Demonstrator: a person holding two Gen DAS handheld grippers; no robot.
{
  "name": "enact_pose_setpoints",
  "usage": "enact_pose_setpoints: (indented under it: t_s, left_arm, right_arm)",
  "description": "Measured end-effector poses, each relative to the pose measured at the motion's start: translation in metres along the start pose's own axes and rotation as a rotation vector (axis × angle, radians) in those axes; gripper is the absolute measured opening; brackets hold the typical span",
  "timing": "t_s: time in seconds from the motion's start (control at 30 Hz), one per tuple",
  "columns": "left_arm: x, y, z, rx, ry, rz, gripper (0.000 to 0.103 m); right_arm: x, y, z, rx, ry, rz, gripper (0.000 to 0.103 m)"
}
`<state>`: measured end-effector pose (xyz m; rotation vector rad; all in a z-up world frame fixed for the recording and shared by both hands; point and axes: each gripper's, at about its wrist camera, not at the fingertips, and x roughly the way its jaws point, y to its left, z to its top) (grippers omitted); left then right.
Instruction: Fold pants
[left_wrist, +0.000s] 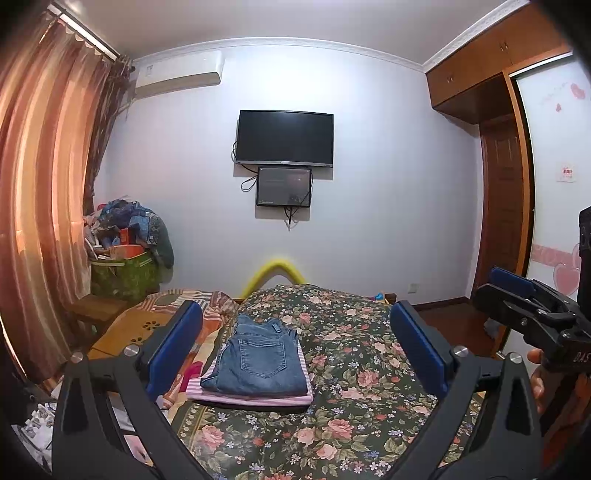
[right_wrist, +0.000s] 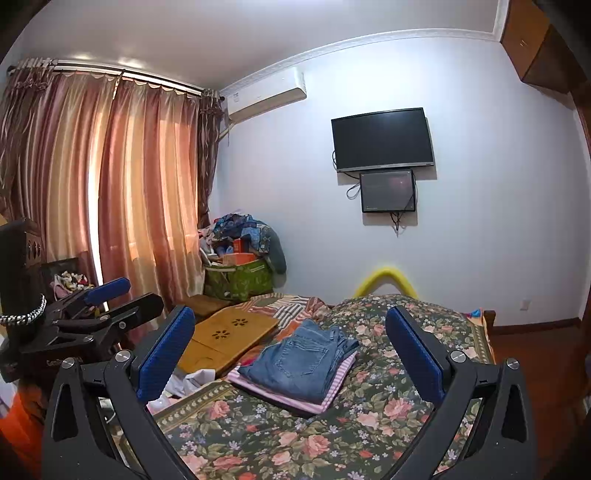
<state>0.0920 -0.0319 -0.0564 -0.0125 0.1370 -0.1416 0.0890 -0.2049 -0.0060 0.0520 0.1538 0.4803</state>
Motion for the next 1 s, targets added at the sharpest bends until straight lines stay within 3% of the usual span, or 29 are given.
enact_pose_setpoints:
  t_s: [1.0]
  left_arm:
    - [0.0048,0.0025,-0.0062,-0.001,0.024,-0.044,0.103]
  right_arm:
    - [0.0050,-0.0043,0.0003,0.017,0.012,-0.003,0.103]
